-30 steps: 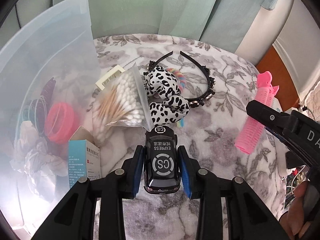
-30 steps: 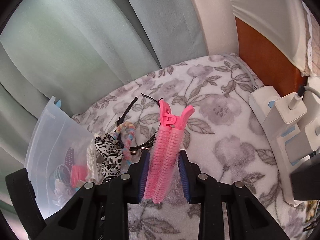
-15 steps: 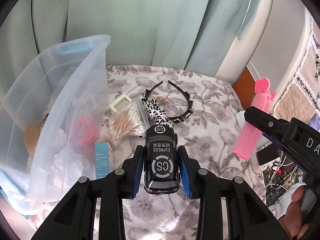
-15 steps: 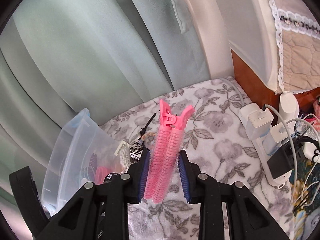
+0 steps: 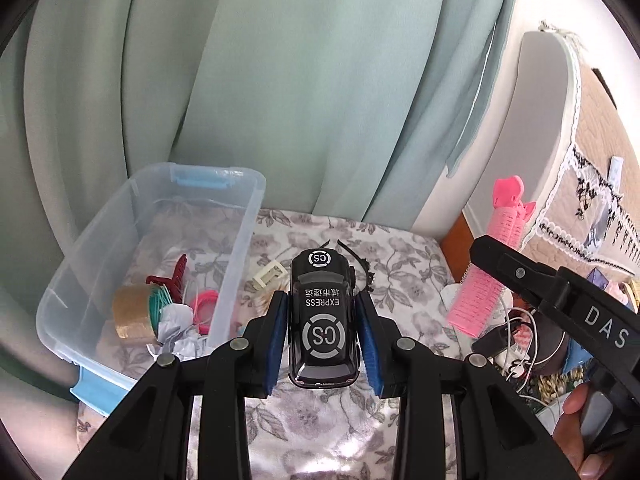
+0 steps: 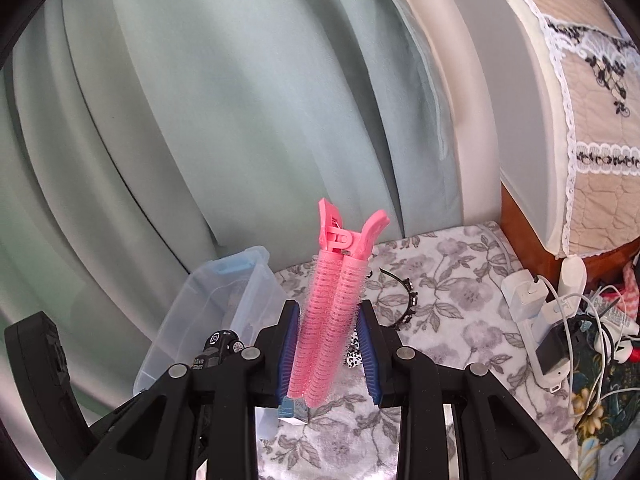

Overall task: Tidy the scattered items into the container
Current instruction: 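Lift the toy car and pink roller clip and carry both over the box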

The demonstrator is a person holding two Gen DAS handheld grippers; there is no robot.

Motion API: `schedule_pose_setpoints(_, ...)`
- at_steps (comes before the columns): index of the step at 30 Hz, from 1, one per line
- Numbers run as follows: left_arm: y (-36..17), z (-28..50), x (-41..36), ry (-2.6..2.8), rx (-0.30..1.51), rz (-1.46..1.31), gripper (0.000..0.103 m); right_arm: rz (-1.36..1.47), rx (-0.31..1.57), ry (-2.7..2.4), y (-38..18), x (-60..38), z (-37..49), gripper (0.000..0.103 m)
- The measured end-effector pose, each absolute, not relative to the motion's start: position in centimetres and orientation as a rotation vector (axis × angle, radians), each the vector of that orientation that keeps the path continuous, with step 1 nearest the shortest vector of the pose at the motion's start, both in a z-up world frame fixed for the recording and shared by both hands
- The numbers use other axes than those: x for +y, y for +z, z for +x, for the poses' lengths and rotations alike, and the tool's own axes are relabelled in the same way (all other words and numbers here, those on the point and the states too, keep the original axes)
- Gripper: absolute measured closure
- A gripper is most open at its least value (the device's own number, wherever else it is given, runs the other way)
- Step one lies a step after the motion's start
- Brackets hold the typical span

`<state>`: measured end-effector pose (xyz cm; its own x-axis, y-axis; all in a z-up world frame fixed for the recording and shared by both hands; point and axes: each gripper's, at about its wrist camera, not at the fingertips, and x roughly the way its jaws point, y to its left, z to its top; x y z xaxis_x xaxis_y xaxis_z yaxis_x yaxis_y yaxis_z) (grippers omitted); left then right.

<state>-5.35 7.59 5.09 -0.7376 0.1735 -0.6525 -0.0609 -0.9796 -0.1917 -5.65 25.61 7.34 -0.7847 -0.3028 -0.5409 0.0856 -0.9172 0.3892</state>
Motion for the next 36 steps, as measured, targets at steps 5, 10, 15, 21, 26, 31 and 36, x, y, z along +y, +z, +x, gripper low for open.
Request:
schedule_pose_setpoints(5,7.1,-4.0,5.3,2.86,-0.277,-0.992,0.068,0.858,-0.461,-2.725,9.3,23.6,-4.5,0.071)
schedule_pose_setpoints(10,8.2,-3.3,2.9,2.9,-0.334,-0.941,0.069,0.821,-0.408,-2.705,10.7,21.3,-3.8,0.071)
schedule_pose_setpoints(15,8.6,-2.8,0.6,2.937,-0.385,-0.912,0.069,0.817,-0.349,-2.678,11.3,19.1,-3.8,0.071)
schedule_pose_setpoints(21,8.4,-2.8,-2.4,2.983,-0.463,-0.909,0.069,0.822,-0.27,-2.635,11.5,16.3,-4.1,0.071)
schedule_pose_setpoints(26,7.9,-2.9,-5.1,3.015,-0.534,-0.917,0.069,0.836,-0.207,-2.598,11.1,13.8,-4.4,0.071)
schedule_pose_setpoints(31,7.0,-3.2,-7.5,3.036,-0.601,-0.945,0.069,0.873,-0.165,-2.558,10.1,11.3,-4.9,0.071)
schedule_pose_setpoints(36,5.9,-3.6,-9.4,3.047,-0.654,-0.981,0.069,0.91,-0.13,-2.52,8.9,9.1,-5.6,0.071)
